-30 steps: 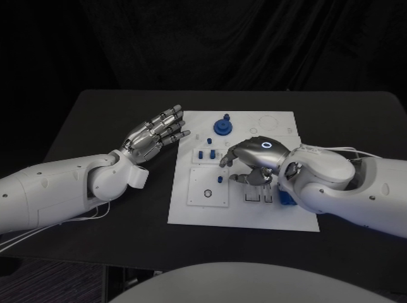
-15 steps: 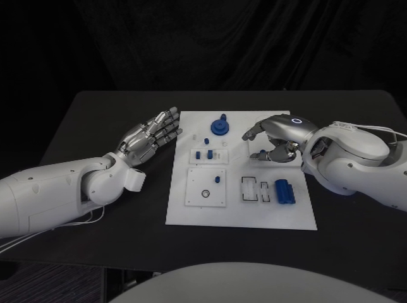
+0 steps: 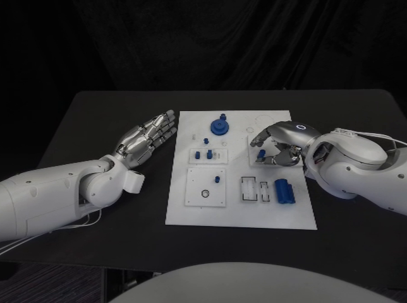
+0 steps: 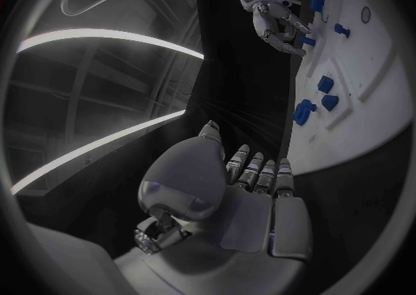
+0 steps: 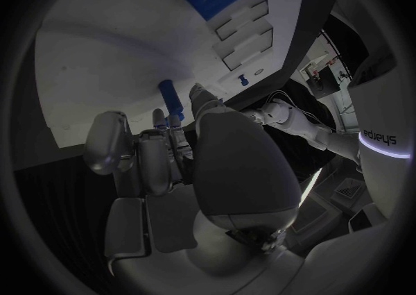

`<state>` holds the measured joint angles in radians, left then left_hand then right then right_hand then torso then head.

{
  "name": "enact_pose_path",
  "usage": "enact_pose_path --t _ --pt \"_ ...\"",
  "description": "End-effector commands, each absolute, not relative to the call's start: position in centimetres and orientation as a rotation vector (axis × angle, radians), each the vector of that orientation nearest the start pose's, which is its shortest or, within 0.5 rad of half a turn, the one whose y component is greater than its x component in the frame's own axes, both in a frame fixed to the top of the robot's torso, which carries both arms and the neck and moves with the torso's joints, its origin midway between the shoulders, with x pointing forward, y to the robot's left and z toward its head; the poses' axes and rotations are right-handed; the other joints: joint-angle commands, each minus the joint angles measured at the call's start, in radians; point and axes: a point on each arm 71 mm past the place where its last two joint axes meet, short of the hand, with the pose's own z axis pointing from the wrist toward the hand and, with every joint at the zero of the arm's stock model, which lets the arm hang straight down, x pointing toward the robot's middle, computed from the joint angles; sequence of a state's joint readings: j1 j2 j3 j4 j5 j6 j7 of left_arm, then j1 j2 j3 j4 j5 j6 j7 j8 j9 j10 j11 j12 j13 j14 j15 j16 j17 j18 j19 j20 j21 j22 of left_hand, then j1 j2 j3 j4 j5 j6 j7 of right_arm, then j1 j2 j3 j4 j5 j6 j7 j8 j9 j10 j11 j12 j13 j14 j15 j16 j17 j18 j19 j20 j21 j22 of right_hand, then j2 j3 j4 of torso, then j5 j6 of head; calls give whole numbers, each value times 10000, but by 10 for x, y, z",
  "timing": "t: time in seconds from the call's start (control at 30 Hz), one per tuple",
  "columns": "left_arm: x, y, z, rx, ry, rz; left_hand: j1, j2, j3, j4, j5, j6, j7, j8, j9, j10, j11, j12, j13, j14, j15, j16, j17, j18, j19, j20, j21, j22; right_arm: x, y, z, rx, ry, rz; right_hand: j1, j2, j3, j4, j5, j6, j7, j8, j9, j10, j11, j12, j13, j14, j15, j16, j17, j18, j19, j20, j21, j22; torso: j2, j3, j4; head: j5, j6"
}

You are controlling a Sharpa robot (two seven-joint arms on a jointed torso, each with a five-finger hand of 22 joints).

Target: Assemble the parts on the task board

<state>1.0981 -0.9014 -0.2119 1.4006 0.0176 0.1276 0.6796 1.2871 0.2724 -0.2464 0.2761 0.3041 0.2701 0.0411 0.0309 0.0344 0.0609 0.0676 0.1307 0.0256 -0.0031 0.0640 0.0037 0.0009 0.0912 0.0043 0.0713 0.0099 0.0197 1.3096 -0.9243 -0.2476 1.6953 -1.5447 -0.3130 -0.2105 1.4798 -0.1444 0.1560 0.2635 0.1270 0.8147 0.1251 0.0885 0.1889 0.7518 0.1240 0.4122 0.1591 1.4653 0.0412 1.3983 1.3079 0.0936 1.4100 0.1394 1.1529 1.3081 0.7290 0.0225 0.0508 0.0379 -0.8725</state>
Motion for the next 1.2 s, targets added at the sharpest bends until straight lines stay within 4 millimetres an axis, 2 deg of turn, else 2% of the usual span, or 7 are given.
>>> enact_pose_path --t 0.03,0.3,0.47,0.6,0.73,0.9,1.2 --pt "448 267 -256 -9946 12118 -19377 206 7 -2 -74 160 11 -19 28 -4 -22 6 -23 -6 31 53 -37 -9 -188 10 -6 -48 -12 443 -199 -199 -2977 17290 5272 162 47 13 31 133 209 5 100 -2 303 -46 170 22 139 -66 16 211 -107 54 -25 28 1537 7 9 -10 14 -2" --pt "446 267 -261 -10070 12217 -19422 437 30 65 -300 522 -15 -9 27 -4 -37 85 -31 -6 31 219 -37 -9 -226 20 126 -41 2 444 -199 -201 -2995 17306 5214 448 220 200 -208 1128 1105 -25 506 258 1071 -138 516 130 134 -114 3 194 -104 40 -67 33 1534 10 -4 -24 29 -2" --pt "445 267 -262 -10123 12274 -19460 536 46 98 -438 706 -38 -15 25 -5 -48 131 -41 -8 31 303 -37 -9 -226 26 210 -37 12 444 -200 -200 -2961 17235 5234 721 240 535 -475 2136 1506 -108 723 560 1600 -329 916 359 109 -269 -34 154 -86 -8 -186 -18 1518 2 -21 0 46 -2" --pt "445 267 -263 -10159 12335 -19503 606 59 126 -556 864 -69 -19 22 -7 -64 146 -59 -10 31 359 -37 -9 -223 31 269 -34 19 444 -200 -200 -2959 17197 5274 694 235 603 -653 2271 1695 -108 914 869 1859 -573 1633 876 110 -494 -53 144 -91 -18 -355 -15 1514 5 -24 -14 52 -2" --pt "445 266 -263 -10193 12407 -19537 670 78 159 -683 1011 -104 -15 19 -9 -82 154 -79 -13 31 442 -37 -9 -228 37 345 -31 26 443 -199 -200 -2981 17156 5352 624 285 697 -844 2286 1923 -153 1362 1379 1951 -841 2612 1708 130 -693 -81 138 -91 1 -579 15 1519 -13 -31 -3 35 -2" --pt "446 266 -264 -10225 12479 -19549 715 90 186 -781 1120 -130 -20 17 -11 -96 173 -95 -16 31 475 -37 -9 -227 41 379 -29 30 441 -196 -199 -3015 17084 5500 606 318 793 -930 2315 2055 -203 1750 1760 1933 -909 2968 2091 130 -754 -119 112 -91 -1 -645 -6 1513 -17 -26 -1 43 -2" --pt "446 267 -267 -10344 12699 -19554 869 122 309 -1140 1464 -194 -24 15 -12 -143 201 -150 -23 31 591 -37 -9 -230 56 488 -21 46 432 -194 -192 -2720 16723 6064 663 329 965 -1003 2326 2102 -224 2047 2079 2074 -911 3039 2262 157 -768 -127 116 -112 55 -672 87 1538 -24 -22 -15 113 -2"
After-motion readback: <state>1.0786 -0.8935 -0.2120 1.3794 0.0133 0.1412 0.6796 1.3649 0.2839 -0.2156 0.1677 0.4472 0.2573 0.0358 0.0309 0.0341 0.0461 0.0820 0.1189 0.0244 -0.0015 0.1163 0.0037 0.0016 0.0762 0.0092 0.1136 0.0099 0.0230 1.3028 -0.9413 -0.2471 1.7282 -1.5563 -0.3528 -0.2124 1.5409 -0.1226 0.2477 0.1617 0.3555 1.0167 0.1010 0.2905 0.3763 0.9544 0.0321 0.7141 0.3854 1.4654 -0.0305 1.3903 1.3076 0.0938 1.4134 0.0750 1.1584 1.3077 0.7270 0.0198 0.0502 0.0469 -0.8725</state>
